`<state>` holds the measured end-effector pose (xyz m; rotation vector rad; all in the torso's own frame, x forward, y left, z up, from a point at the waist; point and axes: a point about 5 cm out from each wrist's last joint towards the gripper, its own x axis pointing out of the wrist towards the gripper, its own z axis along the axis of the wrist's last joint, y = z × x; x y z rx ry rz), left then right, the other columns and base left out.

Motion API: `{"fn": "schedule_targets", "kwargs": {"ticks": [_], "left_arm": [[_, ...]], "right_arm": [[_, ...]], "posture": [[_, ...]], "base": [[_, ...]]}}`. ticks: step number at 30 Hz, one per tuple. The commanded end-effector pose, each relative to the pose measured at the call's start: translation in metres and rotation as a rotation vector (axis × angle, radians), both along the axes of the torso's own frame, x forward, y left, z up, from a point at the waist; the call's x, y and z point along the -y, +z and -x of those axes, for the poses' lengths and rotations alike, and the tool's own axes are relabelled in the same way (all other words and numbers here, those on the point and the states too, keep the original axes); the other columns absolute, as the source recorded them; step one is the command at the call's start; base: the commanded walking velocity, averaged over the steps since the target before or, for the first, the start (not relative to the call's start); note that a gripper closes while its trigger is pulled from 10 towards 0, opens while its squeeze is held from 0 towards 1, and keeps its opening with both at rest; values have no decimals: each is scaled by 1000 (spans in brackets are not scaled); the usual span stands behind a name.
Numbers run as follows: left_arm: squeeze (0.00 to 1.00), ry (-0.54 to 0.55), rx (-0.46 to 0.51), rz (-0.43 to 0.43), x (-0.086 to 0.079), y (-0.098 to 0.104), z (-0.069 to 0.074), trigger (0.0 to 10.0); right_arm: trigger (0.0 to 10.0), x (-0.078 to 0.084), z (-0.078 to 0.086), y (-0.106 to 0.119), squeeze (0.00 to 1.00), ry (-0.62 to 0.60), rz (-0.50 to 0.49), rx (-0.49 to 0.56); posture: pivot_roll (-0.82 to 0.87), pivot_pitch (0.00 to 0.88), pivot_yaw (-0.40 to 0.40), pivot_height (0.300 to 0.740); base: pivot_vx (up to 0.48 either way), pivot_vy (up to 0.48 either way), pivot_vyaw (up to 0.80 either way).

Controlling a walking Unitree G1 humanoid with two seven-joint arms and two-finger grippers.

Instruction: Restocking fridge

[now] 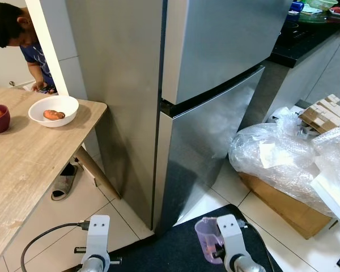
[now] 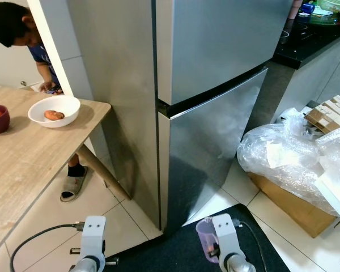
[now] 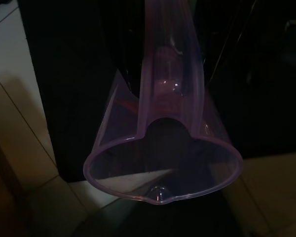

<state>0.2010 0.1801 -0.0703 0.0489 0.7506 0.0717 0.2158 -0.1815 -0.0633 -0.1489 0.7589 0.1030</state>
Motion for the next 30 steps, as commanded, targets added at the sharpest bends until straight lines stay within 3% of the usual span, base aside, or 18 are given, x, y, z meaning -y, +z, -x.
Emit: {"fn": "schedule_targets", "kwargs": {"ticks": [1, 14, 24, 26, 30], "left_arm": [[0, 14, 3, -3, -4, 0, 0, 10000], [0, -94, 10, -39, 5, -1, 4, 10000], [0, -74, 25, -3, 1, -2, 9, 10000], [0, -38, 26, -27, -4, -1, 9, 10000], [0, 5, 42, 16, -7, 0, 8, 10000]], "right_arm": [[10000, 6, 1, 0, 0, -49, -17, -5], [10000, 18, 1, 2, 0, -31, -2, 4], [10000, 15, 5, 0, 0, -24, -30, 5], [10000, 10, 6, -2, 0, 7, -11, -15], [10000, 6, 7, -2, 0, 44, -20, -13]], "posture": [[-102, 14, -20, 740], [-124, 33, -45, 740], [-100, 37, -50, 740], [-84, 51, -53, 740], [-98, 27, -63, 740]], "base": [[0, 0, 0], [0, 0, 0], [0, 0, 0], [0, 0, 0], [0, 0, 0]]}}
